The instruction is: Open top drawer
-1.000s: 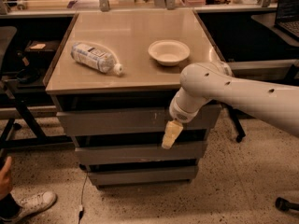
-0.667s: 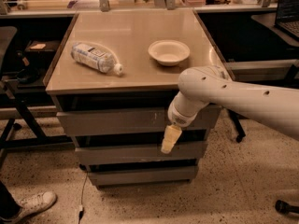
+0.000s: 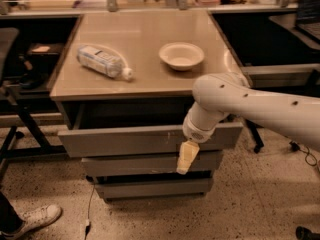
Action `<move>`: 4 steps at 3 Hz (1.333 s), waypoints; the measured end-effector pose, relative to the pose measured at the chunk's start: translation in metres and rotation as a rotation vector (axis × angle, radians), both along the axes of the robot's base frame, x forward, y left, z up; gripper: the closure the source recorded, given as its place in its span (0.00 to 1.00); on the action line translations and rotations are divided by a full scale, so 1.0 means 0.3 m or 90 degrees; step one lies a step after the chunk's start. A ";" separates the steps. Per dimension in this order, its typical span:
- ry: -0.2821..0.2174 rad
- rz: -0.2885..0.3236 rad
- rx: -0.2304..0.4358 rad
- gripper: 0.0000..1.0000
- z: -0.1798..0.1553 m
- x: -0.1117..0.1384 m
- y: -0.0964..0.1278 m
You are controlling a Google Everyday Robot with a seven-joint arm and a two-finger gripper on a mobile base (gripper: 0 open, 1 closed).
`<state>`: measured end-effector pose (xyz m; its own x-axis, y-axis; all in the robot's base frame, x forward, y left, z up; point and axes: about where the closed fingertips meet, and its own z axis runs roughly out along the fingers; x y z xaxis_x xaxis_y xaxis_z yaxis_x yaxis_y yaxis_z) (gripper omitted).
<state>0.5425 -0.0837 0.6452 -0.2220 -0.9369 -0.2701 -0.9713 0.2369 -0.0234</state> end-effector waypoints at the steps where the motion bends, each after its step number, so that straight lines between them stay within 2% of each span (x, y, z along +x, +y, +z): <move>1: 0.046 -0.008 -0.003 0.00 0.057 -0.178 -0.057; 2: 0.054 -0.009 -0.003 0.00 0.067 -0.207 -0.063; 3: 0.088 -0.020 -0.009 0.00 0.128 -0.375 -0.115; 4: 0.088 -0.026 -0.012 0.00 0.151 -0.400 -0.129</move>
Offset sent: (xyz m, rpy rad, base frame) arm -0.1970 -0.0589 0.0724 -0.0128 0.2403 -0.0628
